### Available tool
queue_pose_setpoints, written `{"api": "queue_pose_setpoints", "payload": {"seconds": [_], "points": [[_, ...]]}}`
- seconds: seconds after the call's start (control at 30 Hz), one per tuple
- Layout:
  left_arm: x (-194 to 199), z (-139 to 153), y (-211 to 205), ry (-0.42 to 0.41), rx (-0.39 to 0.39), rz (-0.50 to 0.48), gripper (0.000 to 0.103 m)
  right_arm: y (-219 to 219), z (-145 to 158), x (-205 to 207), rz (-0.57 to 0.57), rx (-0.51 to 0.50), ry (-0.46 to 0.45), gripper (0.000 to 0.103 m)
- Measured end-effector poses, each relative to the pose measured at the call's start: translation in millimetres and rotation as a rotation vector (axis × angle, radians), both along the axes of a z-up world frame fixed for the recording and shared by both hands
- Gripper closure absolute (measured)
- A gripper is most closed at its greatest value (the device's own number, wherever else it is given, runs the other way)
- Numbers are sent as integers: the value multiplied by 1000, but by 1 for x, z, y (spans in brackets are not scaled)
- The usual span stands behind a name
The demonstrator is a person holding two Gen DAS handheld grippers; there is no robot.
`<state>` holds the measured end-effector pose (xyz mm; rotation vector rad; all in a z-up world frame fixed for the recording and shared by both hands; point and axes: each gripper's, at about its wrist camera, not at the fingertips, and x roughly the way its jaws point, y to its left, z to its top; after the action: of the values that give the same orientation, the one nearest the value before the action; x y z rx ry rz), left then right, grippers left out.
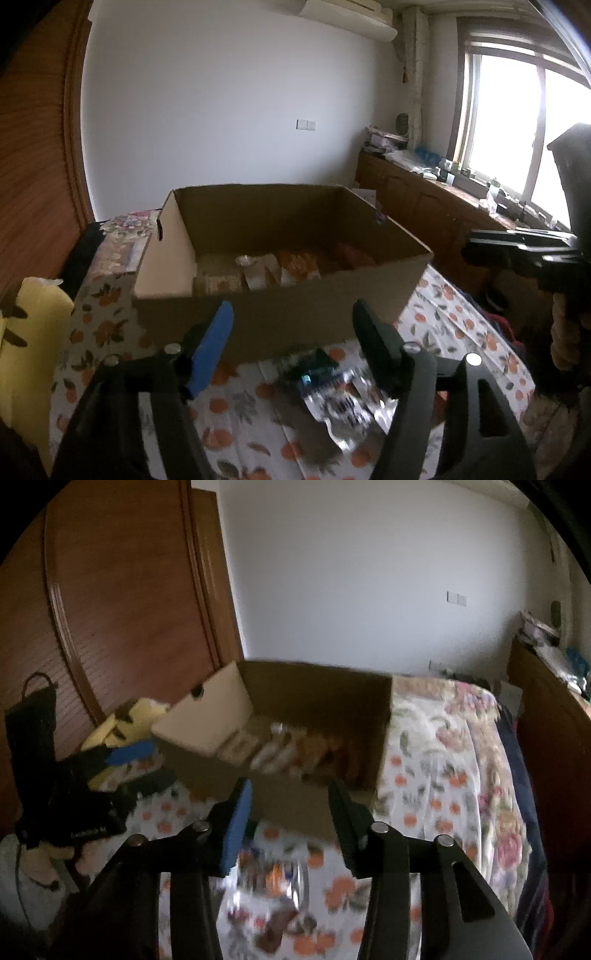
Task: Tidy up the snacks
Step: 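Move both tools back toward the remaining white sachets, then lower the right tool onto the red-print sachet while the left tool nears the blue-print sachet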
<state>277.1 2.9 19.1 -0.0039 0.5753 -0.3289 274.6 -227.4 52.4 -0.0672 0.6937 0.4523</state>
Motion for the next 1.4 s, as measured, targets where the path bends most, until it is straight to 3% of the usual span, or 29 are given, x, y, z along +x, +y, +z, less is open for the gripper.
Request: {"api": "queue_pose_setpoints", "payload": {"seconds": [0.37,0.6,0.8,0.97,1.33,1.4], "points": [[-44,-41,-24,74,10,-48,35,-11,-60,-53,-25,32,96,58],[-53,-58,-20,124,-77,-44,35,-7,-94,-60,-33,77,149,58],[-54,-69,-25,141,-52,-5,35,-7,-119,-57,-47,105,190,58],[-56,-74,-29,114,-32,16,35,-8,-134,-53,-47,127,219,58],[-46,-83,-42,177,16,11,35,-8,-145,-49,-47,181,251,59],[-45,-83,-44,174,25,11,35,-9,-145,-49,-48,187,251,63]]}}
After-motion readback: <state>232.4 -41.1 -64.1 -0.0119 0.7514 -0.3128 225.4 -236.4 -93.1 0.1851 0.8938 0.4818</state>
